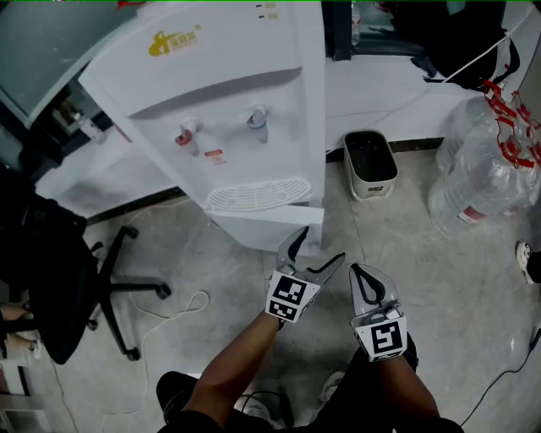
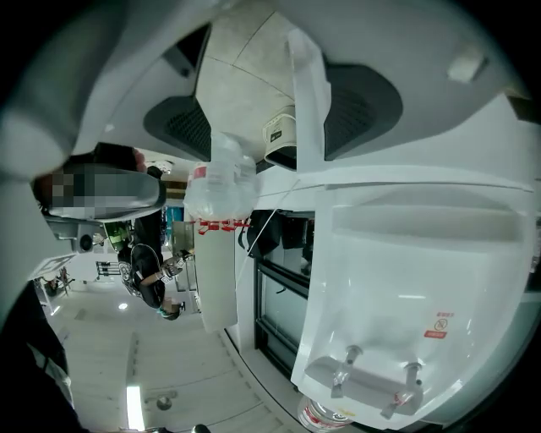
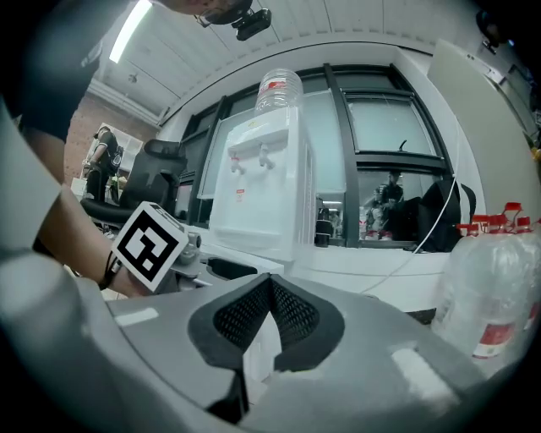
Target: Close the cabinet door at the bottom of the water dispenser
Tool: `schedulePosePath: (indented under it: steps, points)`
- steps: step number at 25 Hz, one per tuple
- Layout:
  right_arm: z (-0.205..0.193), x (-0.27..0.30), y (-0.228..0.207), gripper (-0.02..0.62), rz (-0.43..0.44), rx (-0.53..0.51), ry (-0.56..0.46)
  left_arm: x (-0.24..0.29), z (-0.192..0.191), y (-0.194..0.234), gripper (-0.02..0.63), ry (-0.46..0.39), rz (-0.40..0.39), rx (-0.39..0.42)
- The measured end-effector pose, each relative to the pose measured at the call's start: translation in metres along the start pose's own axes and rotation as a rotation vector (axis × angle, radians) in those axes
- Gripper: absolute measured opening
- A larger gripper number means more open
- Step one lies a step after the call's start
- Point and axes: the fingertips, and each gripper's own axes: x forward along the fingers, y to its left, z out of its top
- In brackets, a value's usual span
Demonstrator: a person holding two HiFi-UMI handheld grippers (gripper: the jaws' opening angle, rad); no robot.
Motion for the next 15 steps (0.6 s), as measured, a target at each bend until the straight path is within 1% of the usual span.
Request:
schedulePosePath:
  steps: [5,10,13,14,15]
  points:
    - [0.005,-0.001,0.002,0.005,0.011,-0.002,-0.013,0.019,0.007,0.014,0.44,0.004,0.013,-0.003]
    - [-0.001,-0.004,0.008,0.005,0.057,0.001,0.015,0.034,0.011,0.032,0.44,0.0,0.045,0.007]
    - [-0.001,-0.004,0.007,0.005,0.061,-0.009,0.017,0.038,0.011,0.042,0.447,0.005,0.064,0.002]
    - [0.0,-0.004,0.007,0.005,0.061,-0.013,0.014,0.038,0.01,0.042,0.438,0.009,0.063,0.004]
    - [0.001,-0.005,0.007,0.005,0.061,-0.019,0.01,0.038,0.009,0.04,0.444,0.013,0.058,0.007]
